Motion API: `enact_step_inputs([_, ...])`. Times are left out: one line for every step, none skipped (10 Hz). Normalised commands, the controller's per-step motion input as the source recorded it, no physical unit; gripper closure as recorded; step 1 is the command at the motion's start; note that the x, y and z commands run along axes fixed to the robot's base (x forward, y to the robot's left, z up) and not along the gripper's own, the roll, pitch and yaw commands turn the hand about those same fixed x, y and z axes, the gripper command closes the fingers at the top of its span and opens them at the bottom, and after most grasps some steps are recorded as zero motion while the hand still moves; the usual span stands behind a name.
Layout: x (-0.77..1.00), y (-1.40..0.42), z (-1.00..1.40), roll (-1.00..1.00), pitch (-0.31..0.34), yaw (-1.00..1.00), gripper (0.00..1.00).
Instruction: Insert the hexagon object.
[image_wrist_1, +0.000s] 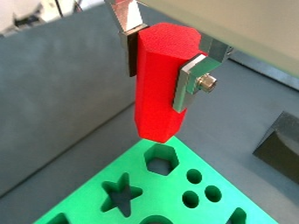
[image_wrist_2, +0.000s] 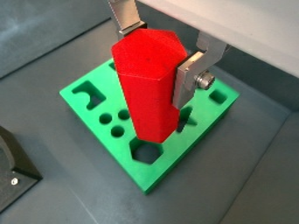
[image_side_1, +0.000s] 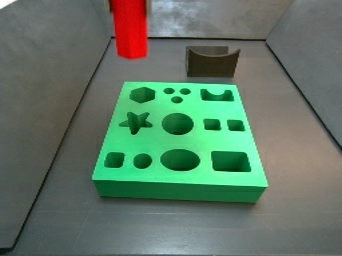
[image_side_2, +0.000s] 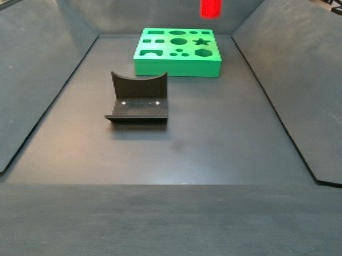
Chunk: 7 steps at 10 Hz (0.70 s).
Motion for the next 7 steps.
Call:
enact_step_inputs([-0.05,0.05,-0.63,0.36,0.0,0.11,1.0])
enact_step_inputs([0.0,0.03,-0.55,0.39,0.0,0.12,1.0])
enact_step_inputs([0.0,0.04,-0.52,0.4,-0.001,0.18,1.0])
enact_step_inputs([0.0,0.0,-0.85,0.22,-0.071,-0.04,1.0])
enact_step_inputs([-0.03,0.0,-0.62,0.0,-0.141,-0.14,1.0])
enact_step_inputs([0.0,0.0,-0.32,0.0,-0.057,-0.16,1.0])
enact_step_inputs([0.01,-0.01,-0.17,0.0,0.0,-0.16,1.0])
